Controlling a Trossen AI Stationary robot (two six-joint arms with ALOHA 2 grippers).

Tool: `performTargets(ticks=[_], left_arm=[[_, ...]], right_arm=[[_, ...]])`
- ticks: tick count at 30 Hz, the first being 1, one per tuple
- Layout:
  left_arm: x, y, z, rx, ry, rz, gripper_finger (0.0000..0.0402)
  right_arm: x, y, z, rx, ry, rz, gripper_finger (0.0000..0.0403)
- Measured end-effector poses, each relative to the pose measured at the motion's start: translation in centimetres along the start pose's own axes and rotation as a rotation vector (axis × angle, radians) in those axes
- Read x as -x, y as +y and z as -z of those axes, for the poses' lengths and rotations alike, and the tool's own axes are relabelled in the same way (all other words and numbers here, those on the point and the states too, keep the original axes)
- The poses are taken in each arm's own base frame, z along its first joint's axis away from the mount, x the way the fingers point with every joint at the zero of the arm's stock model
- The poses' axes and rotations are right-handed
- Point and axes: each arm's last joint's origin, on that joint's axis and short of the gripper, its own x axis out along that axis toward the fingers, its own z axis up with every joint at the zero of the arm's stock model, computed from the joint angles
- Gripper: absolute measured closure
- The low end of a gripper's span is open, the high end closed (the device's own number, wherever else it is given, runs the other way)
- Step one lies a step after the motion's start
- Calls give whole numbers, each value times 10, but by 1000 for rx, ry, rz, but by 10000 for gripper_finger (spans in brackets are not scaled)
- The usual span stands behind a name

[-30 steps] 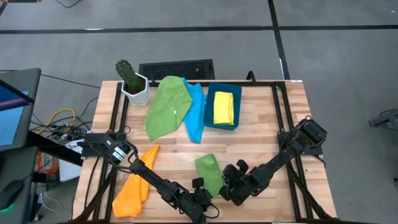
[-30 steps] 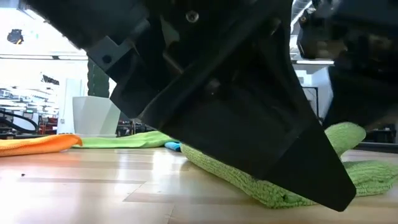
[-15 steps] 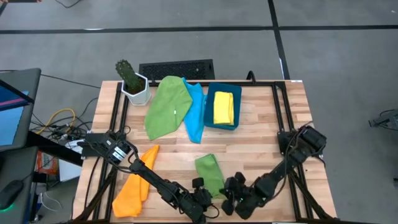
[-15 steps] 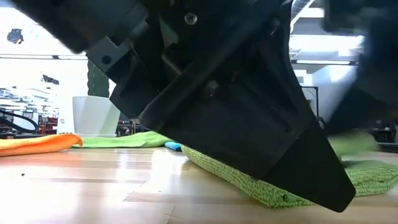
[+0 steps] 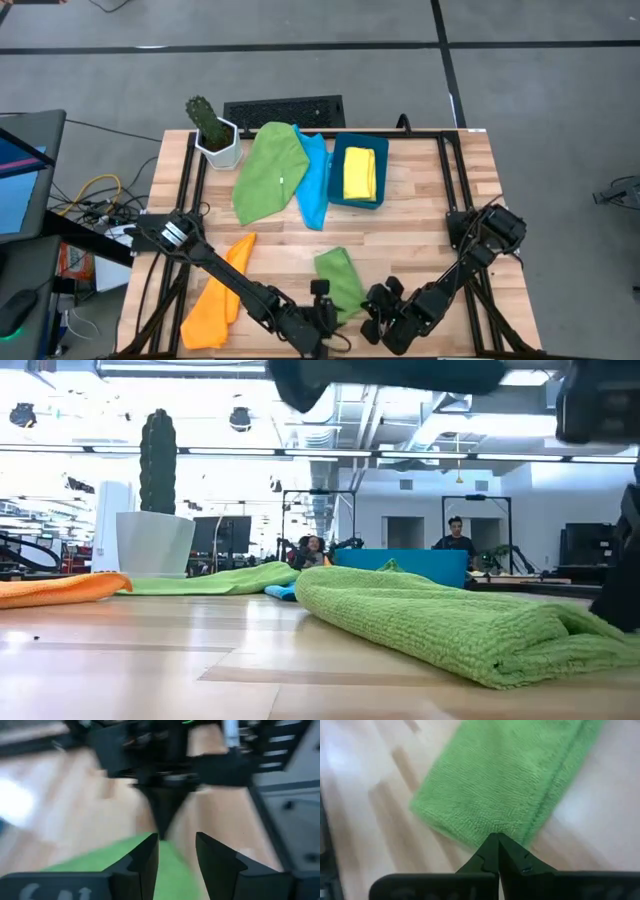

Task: Fold microfiber towels
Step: Fold the right green towel

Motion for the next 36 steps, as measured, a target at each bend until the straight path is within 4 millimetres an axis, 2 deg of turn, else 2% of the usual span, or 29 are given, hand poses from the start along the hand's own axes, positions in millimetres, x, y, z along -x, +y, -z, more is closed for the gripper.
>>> performTargets(ticks=[3, 6, 9, 11, 16, 22, 26, 29, 36], left_arm=[[-5, 9, -1, -44, 10, -43, 278], [-18, 22, 6, -16, 78, 85, 278], [-30, 41, 15, -25, 141, 109, 278], [-36, 54, 14, -45, 146, 98, 278], [-50, 84, 12, -82, 181, 135, 278], [-62, 117, 29, -80, 266, 167, 278], [-63, 125, 46, -58, 321, 199, 278], [-63, 126, 49, -62, 330, 201, 278], [-62, 128, 49, -74, 338, 207, 278]], right_arm=[[12, 11, -2, -41, -50, -47, 383], [24, 20, -1, -91, -98, -80, 381], [33, 31, 0, -121, -176, -123, 378], [32, 35, -1, -134, -203, -140, 378], [20, 30, -4, -126, -190, -96, 385], [9, 22, -3, -114, -152, -58, 377], [-8, 18, 3, -109, -66, -30, 379], [-17, 16, 10, -121, 8, -19, 384], [-12, 15, 6, -132, 55, -13, 377]])
